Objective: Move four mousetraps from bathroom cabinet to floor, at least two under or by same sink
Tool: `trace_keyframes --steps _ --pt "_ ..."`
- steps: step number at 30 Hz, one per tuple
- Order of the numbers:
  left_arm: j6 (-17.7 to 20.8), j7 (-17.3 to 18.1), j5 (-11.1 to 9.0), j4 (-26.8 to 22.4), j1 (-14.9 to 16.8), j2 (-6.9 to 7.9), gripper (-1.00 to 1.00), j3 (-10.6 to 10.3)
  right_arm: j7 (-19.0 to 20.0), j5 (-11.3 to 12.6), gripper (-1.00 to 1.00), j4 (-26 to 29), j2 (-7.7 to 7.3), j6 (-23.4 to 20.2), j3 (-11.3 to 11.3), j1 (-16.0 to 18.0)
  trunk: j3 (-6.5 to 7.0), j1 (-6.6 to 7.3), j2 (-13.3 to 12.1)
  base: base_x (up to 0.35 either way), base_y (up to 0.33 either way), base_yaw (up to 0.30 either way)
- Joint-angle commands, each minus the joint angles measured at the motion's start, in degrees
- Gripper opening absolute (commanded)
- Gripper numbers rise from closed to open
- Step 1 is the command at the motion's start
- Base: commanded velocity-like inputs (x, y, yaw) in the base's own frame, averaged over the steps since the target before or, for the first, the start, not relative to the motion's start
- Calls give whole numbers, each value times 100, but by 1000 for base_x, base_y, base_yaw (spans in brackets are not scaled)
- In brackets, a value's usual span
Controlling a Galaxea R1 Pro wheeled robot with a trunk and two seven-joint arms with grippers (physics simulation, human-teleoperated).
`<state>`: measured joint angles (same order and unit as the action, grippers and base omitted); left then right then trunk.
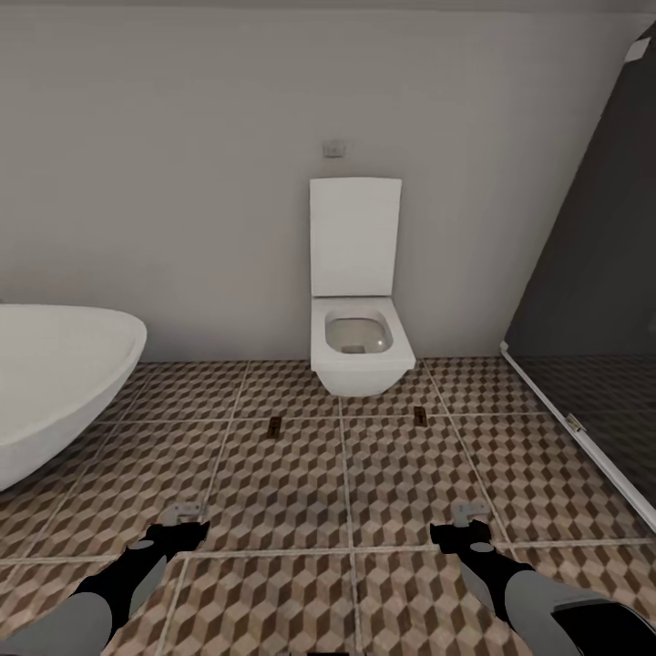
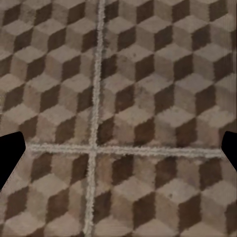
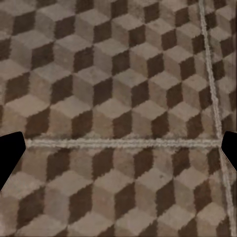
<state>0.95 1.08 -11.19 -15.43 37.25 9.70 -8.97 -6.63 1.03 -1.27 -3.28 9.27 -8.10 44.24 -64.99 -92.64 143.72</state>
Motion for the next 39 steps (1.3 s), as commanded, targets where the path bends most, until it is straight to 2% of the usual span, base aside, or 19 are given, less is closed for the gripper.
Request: trace_keyframes --steps 1,37,39 --pt "10 5 -59 -4 2 6 100 -43 -18 11 100 -14 1 23 -42 5 18 3 0 0 0 0" --pt "11 6 -67 -4 2 6 100 -37 -31 19 100 -27 -5 30 -42 5 816 96 -48 0 0 0" --pt "10 6 -67 -4 2 6 100 -36 -31 20 100 -28 -2 31 -42 5 852 140 -128 0 0 0"
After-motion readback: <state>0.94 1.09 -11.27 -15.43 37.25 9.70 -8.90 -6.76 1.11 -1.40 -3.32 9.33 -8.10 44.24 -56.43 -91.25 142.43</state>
